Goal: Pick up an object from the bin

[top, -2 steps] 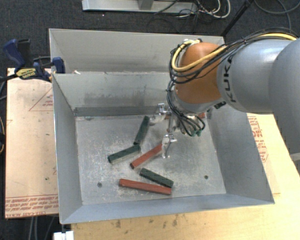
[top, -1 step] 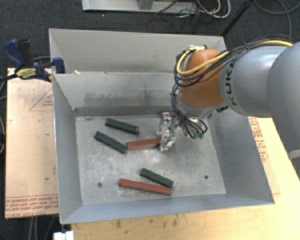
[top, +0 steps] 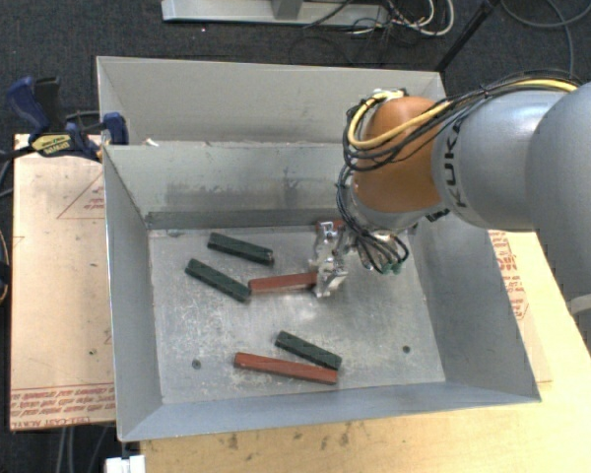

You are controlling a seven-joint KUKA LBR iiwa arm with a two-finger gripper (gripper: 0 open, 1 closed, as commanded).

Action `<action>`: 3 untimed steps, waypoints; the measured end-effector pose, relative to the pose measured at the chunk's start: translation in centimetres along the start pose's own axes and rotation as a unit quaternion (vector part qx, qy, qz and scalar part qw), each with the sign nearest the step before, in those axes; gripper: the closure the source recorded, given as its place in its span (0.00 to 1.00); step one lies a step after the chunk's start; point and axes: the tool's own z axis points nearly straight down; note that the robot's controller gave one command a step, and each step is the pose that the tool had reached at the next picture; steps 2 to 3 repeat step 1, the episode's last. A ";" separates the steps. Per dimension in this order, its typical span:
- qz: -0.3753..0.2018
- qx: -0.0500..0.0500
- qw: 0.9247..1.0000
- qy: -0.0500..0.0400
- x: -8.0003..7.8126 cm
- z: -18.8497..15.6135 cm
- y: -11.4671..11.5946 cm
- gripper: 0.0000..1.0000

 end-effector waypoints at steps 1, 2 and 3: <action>-0.025 0.003 1.000 0.002 -1.3 -17.5 0.3 1.00; -0.025 0.003 1.000 0.002 -1.3 -17.5 0.3 1.00; -0.025 0.003 1.000 0.002 -1.3 -17.5 0.3 1.00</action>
Offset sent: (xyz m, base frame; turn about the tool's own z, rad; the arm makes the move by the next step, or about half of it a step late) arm 0.0000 0.0000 0.0000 0.0000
